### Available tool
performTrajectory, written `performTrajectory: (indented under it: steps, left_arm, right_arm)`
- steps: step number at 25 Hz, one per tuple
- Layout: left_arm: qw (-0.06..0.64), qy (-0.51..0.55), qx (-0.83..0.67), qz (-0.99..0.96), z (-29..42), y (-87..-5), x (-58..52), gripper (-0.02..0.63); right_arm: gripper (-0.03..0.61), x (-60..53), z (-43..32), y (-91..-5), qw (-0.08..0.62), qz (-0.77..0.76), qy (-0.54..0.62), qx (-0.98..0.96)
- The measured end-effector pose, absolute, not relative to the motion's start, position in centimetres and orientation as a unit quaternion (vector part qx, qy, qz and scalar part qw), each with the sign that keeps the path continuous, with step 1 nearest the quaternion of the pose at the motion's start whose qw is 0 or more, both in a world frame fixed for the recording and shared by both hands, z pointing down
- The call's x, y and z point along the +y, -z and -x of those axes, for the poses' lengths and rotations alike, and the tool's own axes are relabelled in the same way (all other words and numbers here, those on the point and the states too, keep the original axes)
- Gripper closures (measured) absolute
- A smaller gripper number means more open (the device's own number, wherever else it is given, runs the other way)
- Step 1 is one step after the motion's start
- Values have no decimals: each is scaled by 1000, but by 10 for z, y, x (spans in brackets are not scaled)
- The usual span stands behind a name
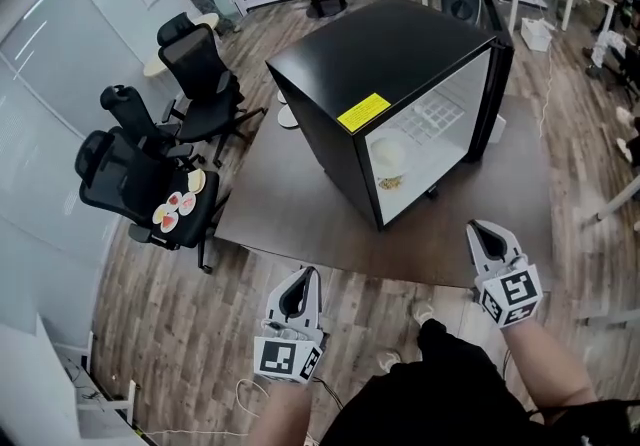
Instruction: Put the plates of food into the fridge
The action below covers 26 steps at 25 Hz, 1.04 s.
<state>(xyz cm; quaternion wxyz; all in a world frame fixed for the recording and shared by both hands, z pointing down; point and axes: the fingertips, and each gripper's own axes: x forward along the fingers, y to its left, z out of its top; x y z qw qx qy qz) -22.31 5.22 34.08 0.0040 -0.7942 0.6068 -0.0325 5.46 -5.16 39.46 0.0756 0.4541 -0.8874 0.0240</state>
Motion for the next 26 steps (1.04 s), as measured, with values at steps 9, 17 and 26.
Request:
performTrajectory:
  steps: [9,17,26]
  left_arm:
    - [5,25,604,797,225,-339,48,611]
    - [2,21,599,800,224,-342,35,611]
    - [-13,20,596,803,210,-354,21,611]
  right_arm:
    - [572,-50,-58,-391,76,-461,-19,-884]
    - [572,-61,-61,-388,73,-468,-15,-880]
    - [572,-72,-65,-407,89,-460,-28,-883]
